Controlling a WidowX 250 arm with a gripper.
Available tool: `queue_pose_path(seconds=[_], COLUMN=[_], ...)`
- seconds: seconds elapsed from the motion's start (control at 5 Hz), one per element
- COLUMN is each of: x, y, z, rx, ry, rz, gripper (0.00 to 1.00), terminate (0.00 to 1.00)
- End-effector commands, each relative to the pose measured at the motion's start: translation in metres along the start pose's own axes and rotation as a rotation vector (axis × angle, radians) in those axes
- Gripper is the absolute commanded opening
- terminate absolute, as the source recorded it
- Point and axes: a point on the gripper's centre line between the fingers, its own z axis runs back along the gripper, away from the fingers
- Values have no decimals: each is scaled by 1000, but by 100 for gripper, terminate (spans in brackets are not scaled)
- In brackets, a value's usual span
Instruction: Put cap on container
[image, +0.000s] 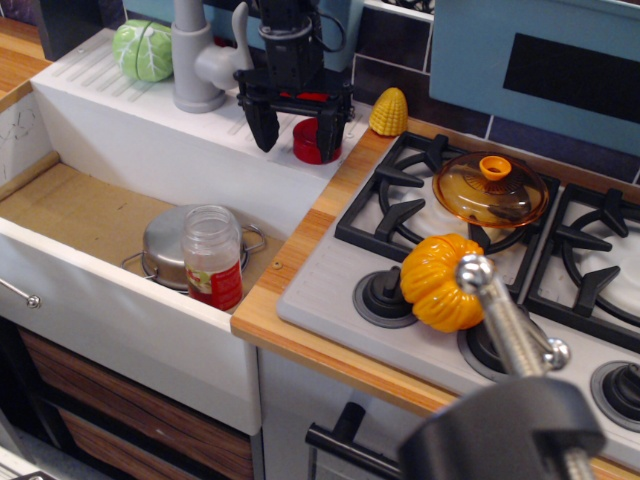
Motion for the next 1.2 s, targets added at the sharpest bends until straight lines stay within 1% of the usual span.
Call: queue_pose_path(seconds=[0.0, 0.2, 0.4, 0.6, 0.8, 1.0], x=[25, 35, 41, 49, 41, 10], y=[-12, -12, -13, -14, -13, 2], z=[16, 18, 9, 11, 8, 44], rx=[7, 29, 69, 73, 111, 83], ry=[-74, -108, -128, -143, -125, -54], rz=[40, 65, 77, 96, 79, -14], gripper=[100, 100, 100, 100, 0, 0], terminate=[0, 0, 0, 0, 0, 0])
